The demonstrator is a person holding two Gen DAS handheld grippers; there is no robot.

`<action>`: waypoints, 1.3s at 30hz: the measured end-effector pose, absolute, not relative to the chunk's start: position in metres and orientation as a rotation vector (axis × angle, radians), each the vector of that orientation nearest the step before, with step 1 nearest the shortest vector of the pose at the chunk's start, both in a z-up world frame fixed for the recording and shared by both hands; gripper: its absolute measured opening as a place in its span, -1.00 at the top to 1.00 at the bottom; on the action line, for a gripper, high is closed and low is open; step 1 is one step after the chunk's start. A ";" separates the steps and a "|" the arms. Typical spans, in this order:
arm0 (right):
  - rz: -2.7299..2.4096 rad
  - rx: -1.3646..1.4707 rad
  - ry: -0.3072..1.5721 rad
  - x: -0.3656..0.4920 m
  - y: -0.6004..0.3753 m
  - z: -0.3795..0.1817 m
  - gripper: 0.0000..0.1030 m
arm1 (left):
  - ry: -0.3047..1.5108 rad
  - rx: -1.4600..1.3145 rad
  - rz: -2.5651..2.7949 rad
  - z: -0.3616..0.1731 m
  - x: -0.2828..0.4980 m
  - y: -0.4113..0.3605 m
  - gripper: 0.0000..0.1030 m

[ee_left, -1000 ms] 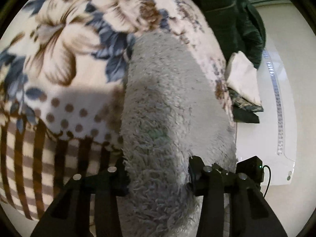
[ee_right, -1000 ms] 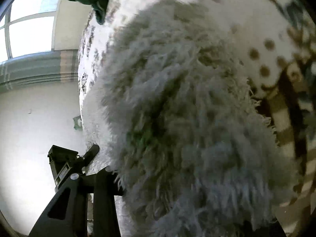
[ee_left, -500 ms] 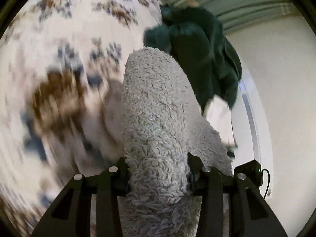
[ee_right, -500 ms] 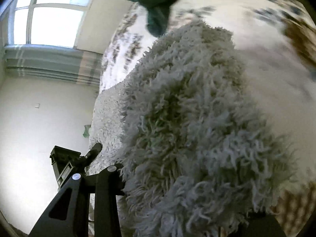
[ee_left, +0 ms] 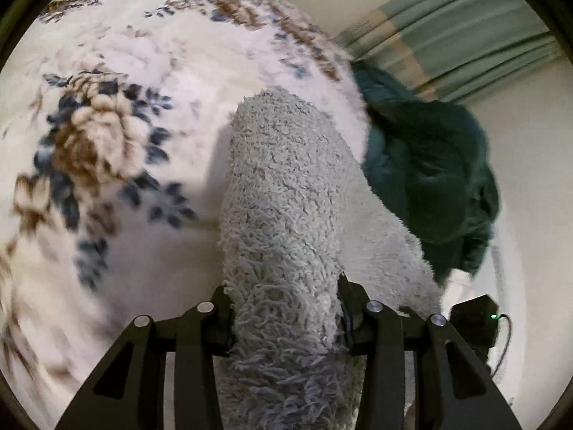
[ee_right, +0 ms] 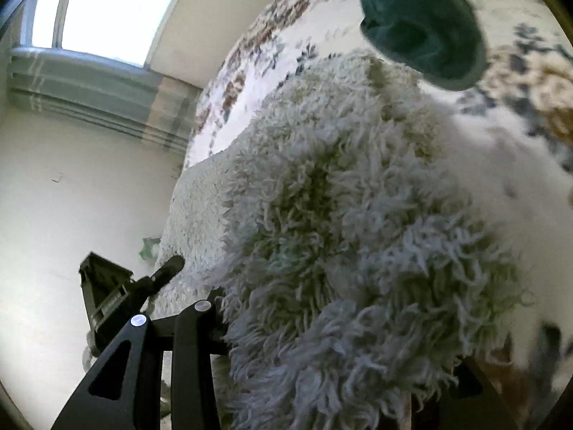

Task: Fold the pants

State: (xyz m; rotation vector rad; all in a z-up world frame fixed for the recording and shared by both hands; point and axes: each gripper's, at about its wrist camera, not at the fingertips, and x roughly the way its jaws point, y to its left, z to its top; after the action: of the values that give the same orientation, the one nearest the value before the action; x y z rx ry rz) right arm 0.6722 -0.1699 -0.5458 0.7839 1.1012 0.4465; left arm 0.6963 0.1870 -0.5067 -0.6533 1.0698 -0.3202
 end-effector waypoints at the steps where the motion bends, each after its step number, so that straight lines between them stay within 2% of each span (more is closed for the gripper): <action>1: 0.439 0.777 1.126 0.678 -0.164 -0.555 0.16 | 1.088 -0.638 -0.312 -0.513 0.700 0.188 0.25; 7: 0.337 0.709 1.249 0.672 -0.160 -0.574 -0.32 | 1.192 -0.594 -0.260 -0.534 0.690 0.194 0.06; 8: 0.309 0.684 1.264 0.668 -0.160 -0.572 -0.46 | 1.199 -0.594 -0.250 -0.534 0.682 0.194 -0.02; 11: 0.224 0.594 1.278 0.654 -0.161 -0.562 -0.60 | 1.221 -0.574 -0.196 -0.530 0.658 0.196 -0.43; 16: 0.133 0.501 1.349 0.620 -0.177 -0.565 -0.60 | 1.231 -0.560 -0.140 -0.528 0.624 0.204 -0.50; 18: 0.124 0.494 1.380 0.614 -0.182 -0.571 -0.60 | 1.238 -0.560 -0.118 -0.531 0.617 0.205 -0.61; 22: 0.087 0.393 1.395 0.619 -0.174 -0.569 -0.60 | 1.234 -0.501 -0.062 -0.519 0.610 0.197 -0.62; 23: 0.071 0.350 1.378 0.619 -0.171 -0.561 -0.65 | 1.233 -0.444 -0.042 -0.510 0.608 0.191 -0.64; 24: 0.054 0.306 1.362 0.616 -0.165 -0.553 -0.86 | 1.231 -0.396 -0.021 -0.504 0.607 0.185 -0.70; 26: 0.021 0.249 1.327 0.612 -0.162 -0.536 -1.00 | 1.215 -0.287 0.018 -0.489 0.602 0.171 -0.74; 30: -0.059 0.132 1.254 0.602 -0.153 -0.493 -1.00 | 1.178 -0.164 0.047 -0.453 0.584 0.142 -0.83; 39: -0.109 0.007 1.115 0.537 -0.148 -0.370 -1.00 | 1.064 -0.074 0.047 -0.358 0.538 0.098 -0.83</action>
State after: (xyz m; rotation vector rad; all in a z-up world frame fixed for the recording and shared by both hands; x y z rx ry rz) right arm 0.5366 -0.1479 -0.3700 0.0072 1.1153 -0.1085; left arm 0.5382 0.0978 -0.3578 -0.0740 1.0640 0.0467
